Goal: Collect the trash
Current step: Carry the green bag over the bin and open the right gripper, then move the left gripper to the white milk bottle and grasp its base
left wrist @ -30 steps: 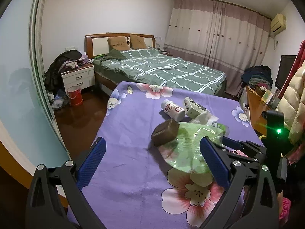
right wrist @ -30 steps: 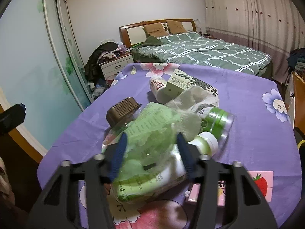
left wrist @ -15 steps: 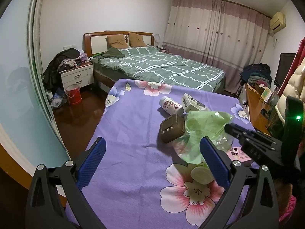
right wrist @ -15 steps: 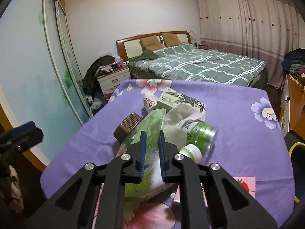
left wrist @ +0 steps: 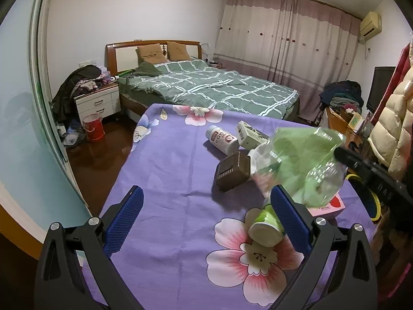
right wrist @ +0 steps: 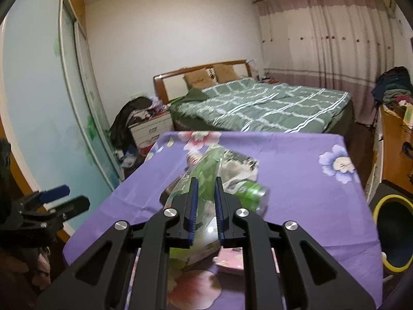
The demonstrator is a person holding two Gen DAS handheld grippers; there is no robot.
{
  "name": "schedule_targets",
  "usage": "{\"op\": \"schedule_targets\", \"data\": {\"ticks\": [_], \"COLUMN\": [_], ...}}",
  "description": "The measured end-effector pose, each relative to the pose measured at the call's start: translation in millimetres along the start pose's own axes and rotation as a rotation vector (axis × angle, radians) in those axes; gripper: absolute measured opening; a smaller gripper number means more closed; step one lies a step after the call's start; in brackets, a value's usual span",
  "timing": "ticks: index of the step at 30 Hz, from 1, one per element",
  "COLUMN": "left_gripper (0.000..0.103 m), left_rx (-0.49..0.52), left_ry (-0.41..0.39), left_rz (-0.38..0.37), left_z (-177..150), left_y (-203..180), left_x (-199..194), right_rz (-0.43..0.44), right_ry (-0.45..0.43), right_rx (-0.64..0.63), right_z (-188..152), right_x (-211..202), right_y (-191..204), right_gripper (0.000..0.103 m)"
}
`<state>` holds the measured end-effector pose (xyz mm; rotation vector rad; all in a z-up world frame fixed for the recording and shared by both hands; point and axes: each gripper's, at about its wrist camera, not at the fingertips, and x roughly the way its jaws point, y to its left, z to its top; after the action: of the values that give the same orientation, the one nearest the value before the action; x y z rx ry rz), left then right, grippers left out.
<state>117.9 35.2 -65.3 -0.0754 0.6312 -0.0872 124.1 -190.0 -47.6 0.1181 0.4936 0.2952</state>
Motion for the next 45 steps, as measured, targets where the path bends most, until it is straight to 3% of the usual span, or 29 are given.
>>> {"op": "schedule_targets", "data": {"ticks": [11, 21, 32, 36, 40, 45], "left_gripper": [0.097, 0.097, 0.097, 0.097, 0.097, 0.097], "left_rx": [0.02, 0.043, 0.084, 0.096, 0.109, 0.121], "left_ry": [0.008, 0.053, 0.074, 0.082, 0.101, 0.138], "left_rz": [-0.034, -0.098, -0.111, -0.118, -0.113, -0.1], "left_z": [-2, -7, -6, -8, -11, -19], "left_y": [-15, -45, -75, -80, -84, -83], "left_x": [5, 31, 48, 51, 58, 75], "right_rz": [-0.135, -0.366, -0.628, -0.701, -0.73, -0.699], "right_ry": [-0.058, -0.068, -0.037, 0.004, 0.011, 0.007], "right_rx": [0.091, 0.209, 0.347, 0.392, 0.41, 0.383], "right_z": [6, -6, -36, -49, -58, -57], "right_x": [-27, -53, -74, -70, -67, -60], "right_y": [-59, -155, -271, -303, -314, -296], "right_gripper": [0.012, 0.012, 0.012, 0.023, 0.03, 0.035]}}
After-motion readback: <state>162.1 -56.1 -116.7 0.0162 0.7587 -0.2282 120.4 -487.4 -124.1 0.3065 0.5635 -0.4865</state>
